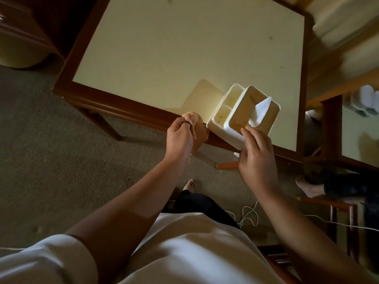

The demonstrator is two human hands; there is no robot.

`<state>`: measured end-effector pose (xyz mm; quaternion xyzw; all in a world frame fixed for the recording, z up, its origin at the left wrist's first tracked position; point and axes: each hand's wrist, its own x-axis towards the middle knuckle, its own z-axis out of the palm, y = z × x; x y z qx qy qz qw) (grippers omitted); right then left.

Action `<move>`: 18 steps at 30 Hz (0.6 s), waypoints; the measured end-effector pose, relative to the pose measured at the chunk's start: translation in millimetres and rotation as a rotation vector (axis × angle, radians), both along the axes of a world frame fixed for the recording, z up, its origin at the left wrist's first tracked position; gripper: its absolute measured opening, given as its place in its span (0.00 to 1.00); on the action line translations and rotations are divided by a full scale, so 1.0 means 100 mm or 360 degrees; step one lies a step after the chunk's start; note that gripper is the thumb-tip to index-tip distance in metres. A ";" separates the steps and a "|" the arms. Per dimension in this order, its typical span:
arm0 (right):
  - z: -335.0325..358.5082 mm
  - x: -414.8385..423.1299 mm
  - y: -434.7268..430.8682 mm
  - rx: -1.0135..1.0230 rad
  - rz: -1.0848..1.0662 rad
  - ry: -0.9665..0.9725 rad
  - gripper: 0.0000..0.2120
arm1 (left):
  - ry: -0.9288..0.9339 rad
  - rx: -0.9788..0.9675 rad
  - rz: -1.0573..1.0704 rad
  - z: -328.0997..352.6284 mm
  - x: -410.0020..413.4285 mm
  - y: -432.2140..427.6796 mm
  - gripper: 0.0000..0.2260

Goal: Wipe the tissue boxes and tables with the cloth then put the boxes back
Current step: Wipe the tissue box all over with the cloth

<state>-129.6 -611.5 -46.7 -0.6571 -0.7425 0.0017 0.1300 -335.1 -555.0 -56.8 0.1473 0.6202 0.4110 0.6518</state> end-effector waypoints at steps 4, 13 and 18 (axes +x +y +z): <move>-0.01 -0.19 0.02 -0.0064 0.0090 -0.0093 0.27 | -0.0007 0.0014 -0.0006 0.04 0.05 0.00 0.16; 0.05 0.02 0.01 0.0097 -0.0085 0.0050 0.15 | -0.0020 0.0186 -0.0096 0.05 0.16 -0.01 0.13; 0.04 -0.03 0.19 -0.0025 -0.0268 -0.0131 0.24 | -0.0130 0.0216 -0.0136 0.02 0.28 -0.02 0.12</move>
